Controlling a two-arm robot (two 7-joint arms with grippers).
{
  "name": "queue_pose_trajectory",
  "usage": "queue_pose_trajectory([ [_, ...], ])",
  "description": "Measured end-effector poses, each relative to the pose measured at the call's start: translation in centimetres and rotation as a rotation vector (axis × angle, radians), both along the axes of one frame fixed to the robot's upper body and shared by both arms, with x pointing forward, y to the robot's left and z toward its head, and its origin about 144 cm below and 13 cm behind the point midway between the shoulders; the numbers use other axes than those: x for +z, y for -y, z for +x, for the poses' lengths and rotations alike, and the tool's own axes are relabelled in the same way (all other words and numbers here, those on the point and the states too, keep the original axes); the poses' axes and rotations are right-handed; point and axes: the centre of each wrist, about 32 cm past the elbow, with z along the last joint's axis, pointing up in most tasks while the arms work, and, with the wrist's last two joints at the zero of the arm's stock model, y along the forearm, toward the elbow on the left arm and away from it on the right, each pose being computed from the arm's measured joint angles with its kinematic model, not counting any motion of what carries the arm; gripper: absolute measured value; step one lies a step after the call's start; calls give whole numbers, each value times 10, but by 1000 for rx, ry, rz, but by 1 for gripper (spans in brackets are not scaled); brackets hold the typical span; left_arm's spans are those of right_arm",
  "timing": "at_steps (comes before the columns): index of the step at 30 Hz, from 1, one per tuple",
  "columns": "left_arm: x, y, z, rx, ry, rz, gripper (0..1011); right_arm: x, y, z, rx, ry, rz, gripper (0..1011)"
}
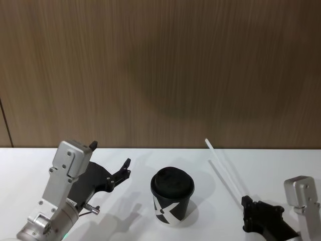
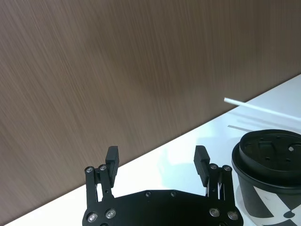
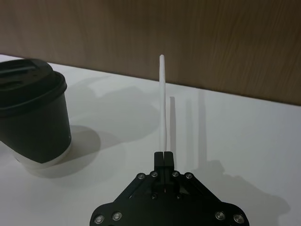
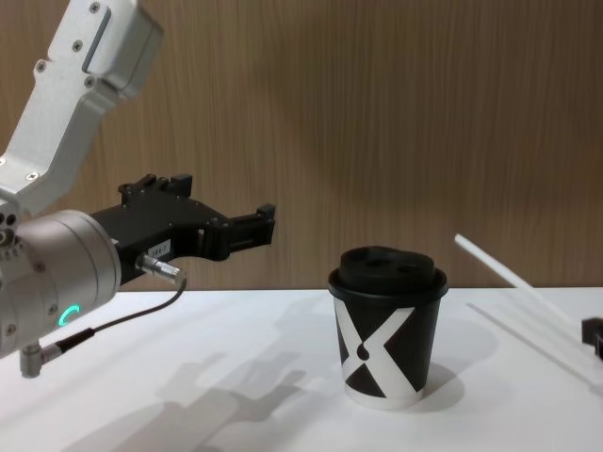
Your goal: Pick up the straw with one hand, pass it to the other hand, and insert it into the cup.
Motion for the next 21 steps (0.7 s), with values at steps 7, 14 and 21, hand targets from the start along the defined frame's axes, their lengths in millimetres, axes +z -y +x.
queue_pose_trajectory([
  [7,0,0,0,0,0,0,1003,0,1,1,23,101,2,4],
  [14,0,0,0,0,0,0,1003,3,1,2,62,208,16,4],
  [21,0,0,0,0,0,0,1003,8,2,5,116,314,45,4],
])
